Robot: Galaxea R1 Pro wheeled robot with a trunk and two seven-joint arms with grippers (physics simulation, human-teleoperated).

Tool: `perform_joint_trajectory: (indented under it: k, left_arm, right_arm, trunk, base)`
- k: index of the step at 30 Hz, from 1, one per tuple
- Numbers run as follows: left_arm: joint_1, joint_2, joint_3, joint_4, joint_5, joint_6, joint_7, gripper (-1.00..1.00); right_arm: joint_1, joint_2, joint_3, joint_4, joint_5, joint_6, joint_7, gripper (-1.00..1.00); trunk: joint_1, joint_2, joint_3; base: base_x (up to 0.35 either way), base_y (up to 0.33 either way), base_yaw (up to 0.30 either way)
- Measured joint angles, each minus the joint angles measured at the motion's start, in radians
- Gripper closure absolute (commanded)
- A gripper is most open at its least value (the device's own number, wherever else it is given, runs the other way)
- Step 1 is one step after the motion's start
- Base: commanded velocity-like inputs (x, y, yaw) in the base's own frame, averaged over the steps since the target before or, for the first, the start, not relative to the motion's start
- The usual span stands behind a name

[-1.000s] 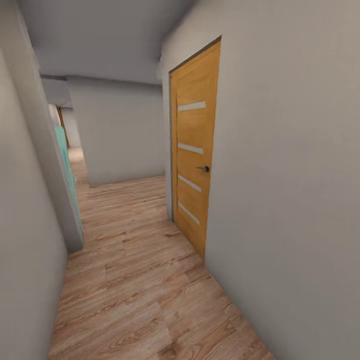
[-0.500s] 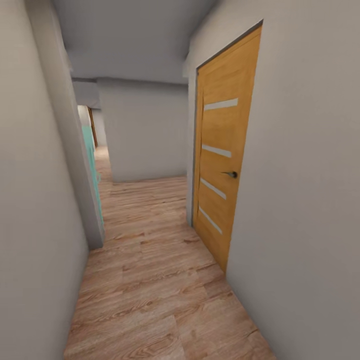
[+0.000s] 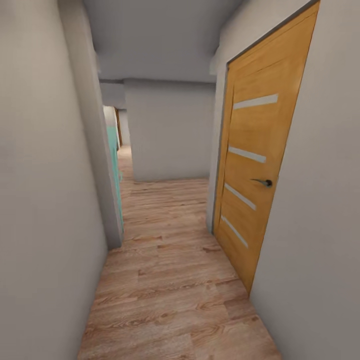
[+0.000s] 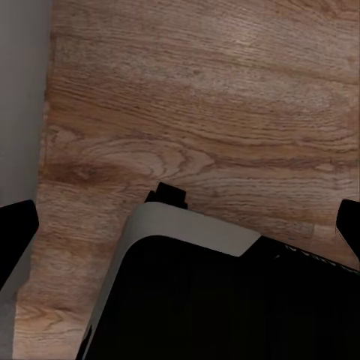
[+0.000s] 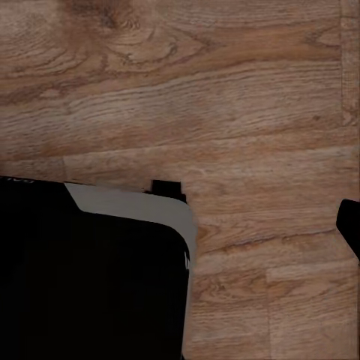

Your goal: Move the two storage containers from the living room to the garage. In the garage, place one container on the floor and stack the other container on top of it (either order is fine).

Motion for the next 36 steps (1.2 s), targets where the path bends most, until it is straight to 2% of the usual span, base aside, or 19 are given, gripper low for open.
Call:
perform_joint_trajectory:
  k: [26, 36]
  left_arm:
    - [0.000, -0.001, 0.000, 0.000, -0.001, 0.008, 0.000, -1.00]
    - [0.000, -0.002, 0.000, 0.000, -0.002, 0.009, 0.000, -1.00]
  right_arm:
    - [0.000, 0.001, 0.004, -0.001, 0.003, 0.003, 0.002, -1.00]
    - [0.000, 0.000, 0.004, -0.001, 0.004, 0.003, 0.004, -1.00]
  trunk:
    - [0.000, 0.000, 0.000]
    - [0.000, 0.000, 0.000]
  base:
    - [0.321, 0.000, 0.013]
    - [0.321, 0.000, 0.211]
